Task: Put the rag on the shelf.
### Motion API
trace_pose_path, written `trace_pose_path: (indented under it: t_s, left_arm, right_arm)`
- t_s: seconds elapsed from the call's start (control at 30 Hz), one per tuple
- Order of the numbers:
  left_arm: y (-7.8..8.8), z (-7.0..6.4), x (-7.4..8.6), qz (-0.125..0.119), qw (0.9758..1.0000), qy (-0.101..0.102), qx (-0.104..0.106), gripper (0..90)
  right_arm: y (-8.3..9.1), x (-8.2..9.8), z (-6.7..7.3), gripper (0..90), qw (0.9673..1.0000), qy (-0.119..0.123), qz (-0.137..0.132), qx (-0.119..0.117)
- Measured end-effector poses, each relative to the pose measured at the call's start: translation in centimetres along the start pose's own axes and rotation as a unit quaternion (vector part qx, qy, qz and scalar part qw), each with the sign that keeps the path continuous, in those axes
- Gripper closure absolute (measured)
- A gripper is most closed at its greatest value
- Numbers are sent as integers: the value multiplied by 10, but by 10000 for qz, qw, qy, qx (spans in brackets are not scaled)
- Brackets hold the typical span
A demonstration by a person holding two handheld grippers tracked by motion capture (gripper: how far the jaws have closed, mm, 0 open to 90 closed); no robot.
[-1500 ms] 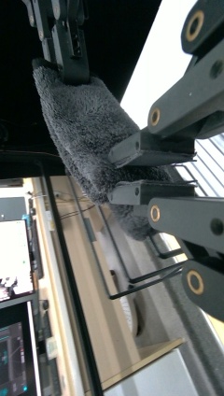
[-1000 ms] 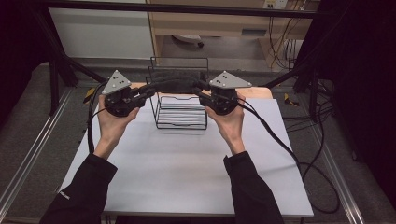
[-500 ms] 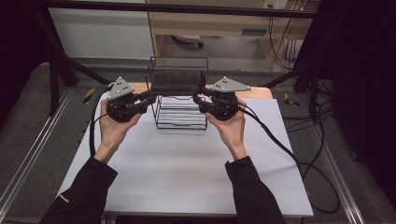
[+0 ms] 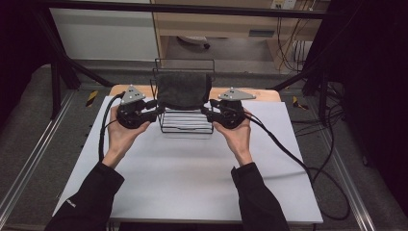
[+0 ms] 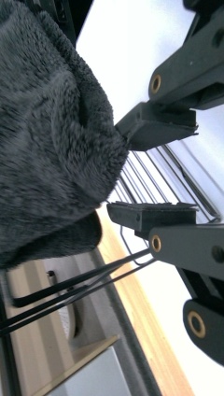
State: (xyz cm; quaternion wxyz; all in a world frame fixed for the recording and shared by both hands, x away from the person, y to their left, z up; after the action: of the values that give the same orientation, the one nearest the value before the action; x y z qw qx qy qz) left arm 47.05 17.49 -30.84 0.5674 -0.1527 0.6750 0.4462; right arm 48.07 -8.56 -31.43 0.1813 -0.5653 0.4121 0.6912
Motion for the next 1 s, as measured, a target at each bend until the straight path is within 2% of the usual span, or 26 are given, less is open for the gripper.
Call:
trace_pose_path:
  t_s: [0.17, 0.37, 0.57, 0.67, 0.83, 1.0]
  left_arm:
    - [-12, 4, 10, 185, 9998, 112, -51, 561]
    - [-14, 4, 21, 348, 9992, 171, -21, 474]
    - [-10, 3, 33, 578, 9982, 163, 49, 359]
    - [-7, 3, 38, 618, 9977, 253, 149, 306]
    - [0, 1, 46, 551, 9979, 296, 187, 228]
    - [8, -1, 57, 621, 9976, 243, 176, 157]
  right_arm:
    - [-8, 12, -8, 482, 9999, -101, 72, 64]
    - [-5, 23, -14, 333, 9998, -135, 117, 68]
    - [10, 29, -15, 194, 9997, -165, 170, -46]
    - [19, 32, -17, 134, 9996, -151, 242, -91]
    - [34, 38, -19, 78, 9993, -134, 319, -174]
    - [49, 47, -21, 25, 9985, -218, 443, -252]
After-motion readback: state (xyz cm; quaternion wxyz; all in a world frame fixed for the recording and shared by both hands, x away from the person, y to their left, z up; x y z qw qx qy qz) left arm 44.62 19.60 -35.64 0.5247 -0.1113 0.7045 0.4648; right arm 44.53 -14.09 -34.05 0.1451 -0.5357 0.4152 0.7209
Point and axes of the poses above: each handheld gripper's, and its own axes: y roughly backward along the jaws, x roughly out of its underside, z roughly to its left, the point moved 3 cm from there along -y, roughly forward along the jaws, and after that the axes turned 1 degree about x, right-handed, at the moved point
